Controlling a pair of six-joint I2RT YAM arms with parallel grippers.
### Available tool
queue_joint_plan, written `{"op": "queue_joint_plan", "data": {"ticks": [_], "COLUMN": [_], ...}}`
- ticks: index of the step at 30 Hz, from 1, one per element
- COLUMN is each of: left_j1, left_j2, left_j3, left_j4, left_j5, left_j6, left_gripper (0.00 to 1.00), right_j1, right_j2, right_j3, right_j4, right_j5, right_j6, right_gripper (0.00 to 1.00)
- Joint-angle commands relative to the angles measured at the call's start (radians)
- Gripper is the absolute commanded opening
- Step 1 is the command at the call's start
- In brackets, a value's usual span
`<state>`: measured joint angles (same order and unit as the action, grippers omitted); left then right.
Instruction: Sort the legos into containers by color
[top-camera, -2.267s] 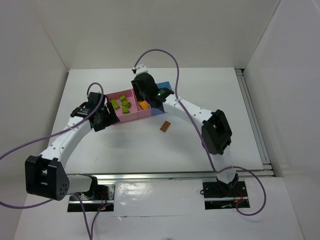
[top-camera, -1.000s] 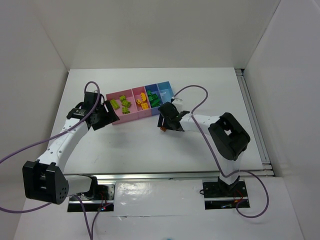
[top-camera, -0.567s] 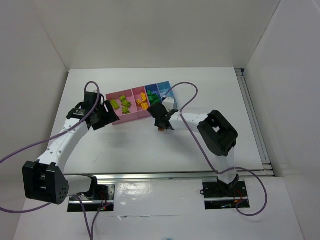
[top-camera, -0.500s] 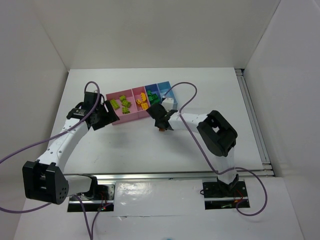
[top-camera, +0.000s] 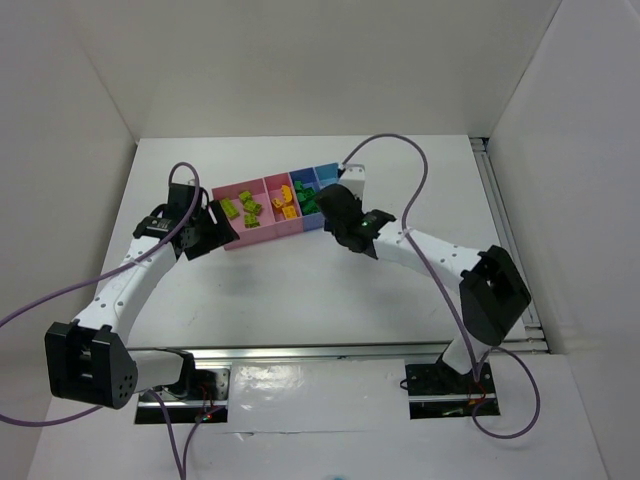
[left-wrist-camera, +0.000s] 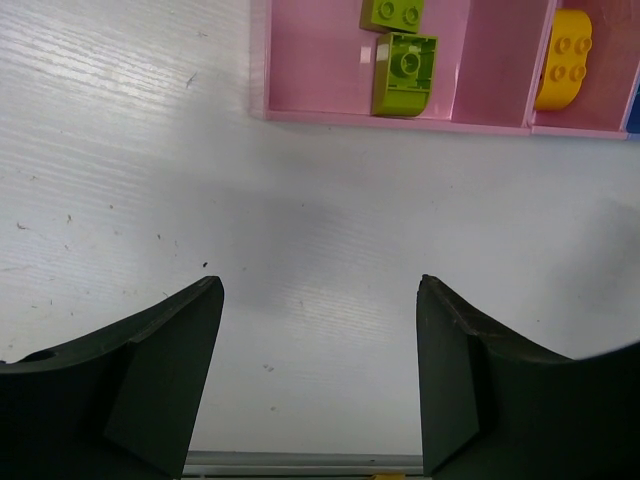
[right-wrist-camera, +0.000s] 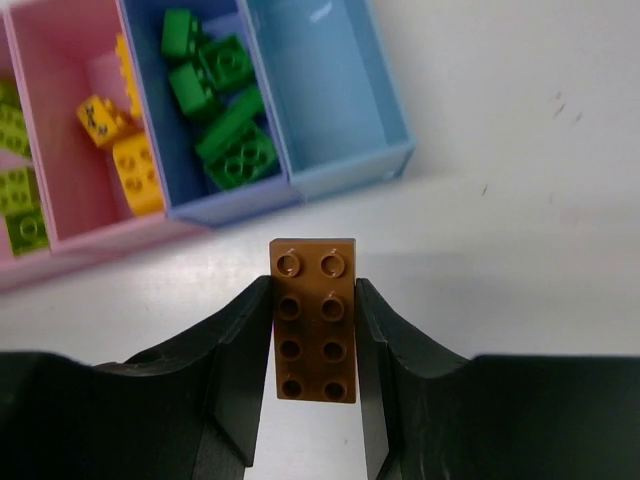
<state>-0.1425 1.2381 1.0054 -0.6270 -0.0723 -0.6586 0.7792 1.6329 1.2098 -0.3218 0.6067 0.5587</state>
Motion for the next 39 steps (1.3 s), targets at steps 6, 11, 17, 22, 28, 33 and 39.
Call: {"op": "queue_joint_plan", "data": {"ticks": [6, 11, 17, 22, 28, 33, 39], "left_j1": [0.004, 0.004, 0.004, 0.004, 0.004, 0.004, 0.004], "left_j2": [-0.020, -0.020, 0.000, 0.009, 0.009, -0.014, -0.026], "left_j3": [-0.002, 0.007, 0.016, 0.016, 0.036, 0.010, -0.001], "left_j4": [0.019, 0.010, 0.001, 0.019, 0.019, 0.019, 0.019], "left_j5": [0.011, 0.002, 0.012, 0.045, 0.055, 0.016, 0.014], "left_j6": [0.013, 0.013, 0.013, 0.027, 0.036, 0.048, 0.048], "left_gripper": [0.81, 0.81, 0.81, 0.81, 0.81, 0.83, 0.83], "right_j1": [-0.153, -0.213, -0.225, -0.235, -0.339, -0.376, -0.385], "right_j2": [0.217, 0.413, 0.420, 0.164, -0.065, -0.122, -0.073], "right_j3": [0.290, 0.468, 0.515, 0.244, 0.027, -0.130, -0.130], "right_j4": [0.099, 0.097, 0.047, 0.104, -0.153, -0.334, -0.488], "right_j5": [-0.031, -0.131, -0.090, 0.088, 0.231, 0.300, 0.332], "right_j6": [-0.207, -0.240, -0.238, -0.120, 0.131, 0.264, 0.355], "right_gripper": [0.21, 0.31, 0.83, 1.00, 1.00, 1.00, 1.00]}}
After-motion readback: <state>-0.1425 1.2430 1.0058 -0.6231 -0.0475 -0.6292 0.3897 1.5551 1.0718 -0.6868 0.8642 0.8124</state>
